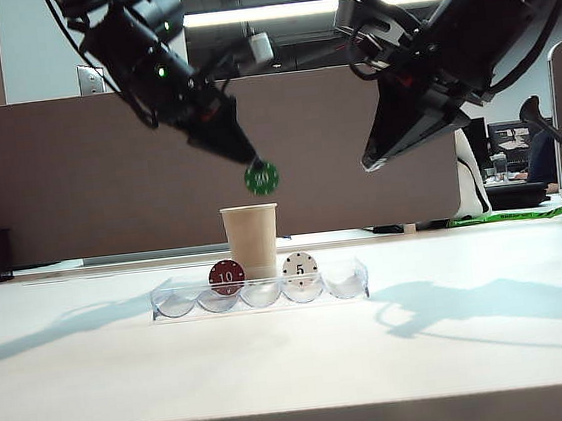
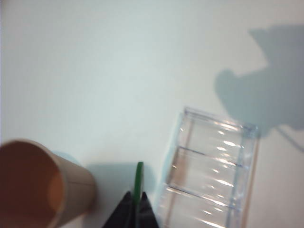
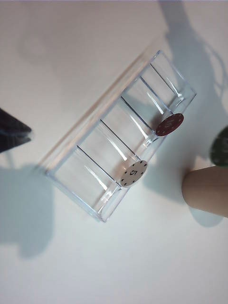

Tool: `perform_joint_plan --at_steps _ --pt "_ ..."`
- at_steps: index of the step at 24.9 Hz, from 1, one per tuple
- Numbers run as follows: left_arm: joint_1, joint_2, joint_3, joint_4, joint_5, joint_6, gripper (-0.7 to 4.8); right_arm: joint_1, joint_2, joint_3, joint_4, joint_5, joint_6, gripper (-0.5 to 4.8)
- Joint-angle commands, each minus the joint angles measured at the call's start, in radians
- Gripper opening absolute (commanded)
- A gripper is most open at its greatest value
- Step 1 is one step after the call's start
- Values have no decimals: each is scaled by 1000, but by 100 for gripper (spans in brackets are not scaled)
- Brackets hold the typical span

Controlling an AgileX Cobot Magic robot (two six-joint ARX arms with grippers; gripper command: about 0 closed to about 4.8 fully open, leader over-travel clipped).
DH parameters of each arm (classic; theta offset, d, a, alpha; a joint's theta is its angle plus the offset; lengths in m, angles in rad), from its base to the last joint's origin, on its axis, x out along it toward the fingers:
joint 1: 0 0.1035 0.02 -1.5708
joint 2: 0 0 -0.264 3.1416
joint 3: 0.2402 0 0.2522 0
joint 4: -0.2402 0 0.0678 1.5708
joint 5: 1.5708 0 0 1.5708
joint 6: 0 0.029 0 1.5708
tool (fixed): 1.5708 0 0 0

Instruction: Pick up the chip with the greater value and put it into the paper cup.

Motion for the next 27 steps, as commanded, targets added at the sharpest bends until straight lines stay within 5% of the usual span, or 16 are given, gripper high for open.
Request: perform_joint_plan --at_steps 1,13,27 --pt "-2 -13 23 53 8 -31 -6 0 -3 3 38 -5 1 -5" --pt "27 -9 33 176 -122 -64 -6 0 -3 3 240 77 2 -6" --pt "75 61 33 318 -31 -211 -6 1 -3 3 233 72 2 -5"
